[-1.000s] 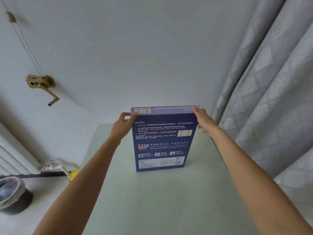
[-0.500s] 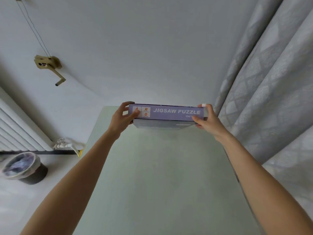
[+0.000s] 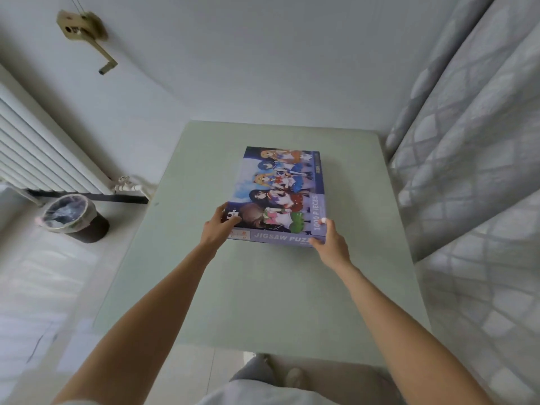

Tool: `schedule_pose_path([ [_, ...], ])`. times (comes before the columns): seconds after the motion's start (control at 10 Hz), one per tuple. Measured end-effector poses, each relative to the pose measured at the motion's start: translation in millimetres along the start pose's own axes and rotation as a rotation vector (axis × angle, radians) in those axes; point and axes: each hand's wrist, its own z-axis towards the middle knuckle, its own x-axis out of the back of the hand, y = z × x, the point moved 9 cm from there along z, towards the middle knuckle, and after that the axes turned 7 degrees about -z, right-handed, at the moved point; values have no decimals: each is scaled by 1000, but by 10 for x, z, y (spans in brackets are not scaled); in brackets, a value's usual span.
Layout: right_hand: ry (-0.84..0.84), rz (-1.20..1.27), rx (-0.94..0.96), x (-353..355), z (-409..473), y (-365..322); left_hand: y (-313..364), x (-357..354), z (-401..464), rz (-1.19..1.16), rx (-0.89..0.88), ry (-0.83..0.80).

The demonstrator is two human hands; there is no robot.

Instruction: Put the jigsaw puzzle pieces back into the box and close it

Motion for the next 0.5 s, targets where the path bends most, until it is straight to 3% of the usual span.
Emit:
schedule_pose_path([
  [0.2,-269,81,-105,-444,11,151,-302,-192,45,-89,94,-60],
  [0.3,-207,94,-78,-376,-4,157,-351,-217,-35,-39,86,-31],
  [0.4,25,201,0,-34,-11,85,-237,-114,-95,39,-26,128],
  [0.5,233,482,-22,318,-128,150,-147,-55,-142,-87,-123,221],
])
